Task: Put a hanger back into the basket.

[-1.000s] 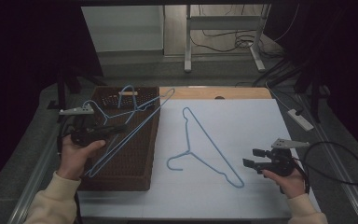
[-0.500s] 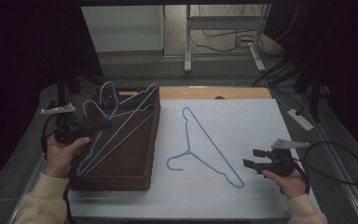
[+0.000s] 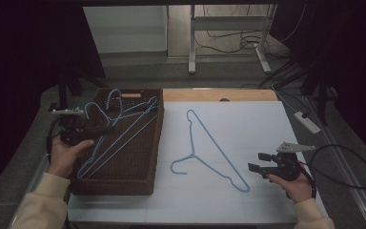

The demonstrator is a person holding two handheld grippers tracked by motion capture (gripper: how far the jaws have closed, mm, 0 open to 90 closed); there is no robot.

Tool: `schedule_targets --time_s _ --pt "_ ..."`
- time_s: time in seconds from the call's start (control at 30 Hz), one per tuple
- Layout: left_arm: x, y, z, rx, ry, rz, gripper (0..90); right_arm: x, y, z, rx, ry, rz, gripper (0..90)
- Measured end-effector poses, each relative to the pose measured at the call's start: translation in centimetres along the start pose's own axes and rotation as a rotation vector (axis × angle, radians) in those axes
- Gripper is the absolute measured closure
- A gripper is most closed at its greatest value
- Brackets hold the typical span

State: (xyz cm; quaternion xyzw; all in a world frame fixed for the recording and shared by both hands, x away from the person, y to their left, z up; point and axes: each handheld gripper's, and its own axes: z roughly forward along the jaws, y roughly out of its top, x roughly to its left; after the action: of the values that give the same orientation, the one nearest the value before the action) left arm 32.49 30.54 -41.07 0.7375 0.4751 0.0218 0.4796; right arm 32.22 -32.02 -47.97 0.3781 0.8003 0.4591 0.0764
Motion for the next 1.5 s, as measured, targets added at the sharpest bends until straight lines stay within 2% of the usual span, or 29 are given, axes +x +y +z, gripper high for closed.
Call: schedule_targets --time_s 0.17,0.27,0.33,0.43,0.53,0.63,0.7,0.77,0.9,1.07,1.1,1.2,1.23,1.3,1.4,1.47,1.5 --pt "0.6 -0.2 1.0 0.045 0.016 -0.006 87.5 0.0 0.0 0.1 0.004 0.001 -0.001 28.2" --pt "1.0 -0.3 1.6 0.076 0.010 -0.009 87.4 0.0 0.0 0.1 0.005 0.000 0.000 28.1" --pt "1.2 -0.4 2.0 0.105 0.024 -0.008 87.4 0.0 0.0 0.2 0.006 0.000 -0.003 28.1" --pt "1.6 -0.5 2.4 0.115 0.020 -0.019 87.4 0.0 -0.1 0.2 0.008 -0.002 -0.004 28.1" --pt "1.9 -0.6 2.5 0.125 0.051 -0.016 87.3 0.0 -0.1 0.3 0.012 -0.001 -0.004 28.0" --pt "2.5 -0.7 2.5 0.146 0.128 -0.035 87.3 0.0 -0.1 0.3 0.016 -0.001 -0.002 27.9" --pt "3.0 -0.9 2.7 0.189 0.220 -0.037 87.3 0.0 -0.2 0.3 0.017 -0.001 -0.002 27.8" --pt "3.4 -1.1 3.0 0.222 0.261 -0.041 87.3 0.0 -0.2 0.3 0.020 0.000 -0.001 27.7" --pt "3.9 -1.3 3.3 0.237 0.291 -0.048 87.2 -0.1 -0.2 0.5 0.031 0.001 0.003 27.1" --pt "4.4 -1.4 4.0 0.277 0.384 -0.047 87.0 -0.1 -0.3 0.6 0.037 0.001 0.003 26.7" --pt "4.4 -1.4 4.0 0.277 0.384 -0.047 87.0 -0.1 -0.3 0.6 0.037 0.001 0.003 26.7" --pt "4.3 -1.5 4.4 0.297 0.431 -0.023 85.9 -0.1 -0.3 0.5 0.037 -0.001 0.002 26.7" --pt "4.2 -1.5 4.4 0.290 0.444 -0.017 84.2 -0.1 -0.3 0.5 0.036 -0.001 0.003 26.7" --pt "4.1 -1.4 4.2 0.273 0.462 -0.018 74.0 -0.1 -0.3 0.5 0.035 -0.001 0.002 26.6" --pt "3.5 -1.3 3.7 0.235 0.478 0.005 60.2 -0.1 -0.3 0.4 0.032 -0.001 0.002 26.6" --pt "2.7 -1.3 3.0 0.193 0.473 0.019 48.3 -0.1 -0.3 0.4 0.033 -0.003 0.002 26.6" --pt "2.2 -1.2 2.5 0.169 0.454 0.027 44.9 -0.1 -0.3 0.4 0.031 -0.003 0.003 26.6"
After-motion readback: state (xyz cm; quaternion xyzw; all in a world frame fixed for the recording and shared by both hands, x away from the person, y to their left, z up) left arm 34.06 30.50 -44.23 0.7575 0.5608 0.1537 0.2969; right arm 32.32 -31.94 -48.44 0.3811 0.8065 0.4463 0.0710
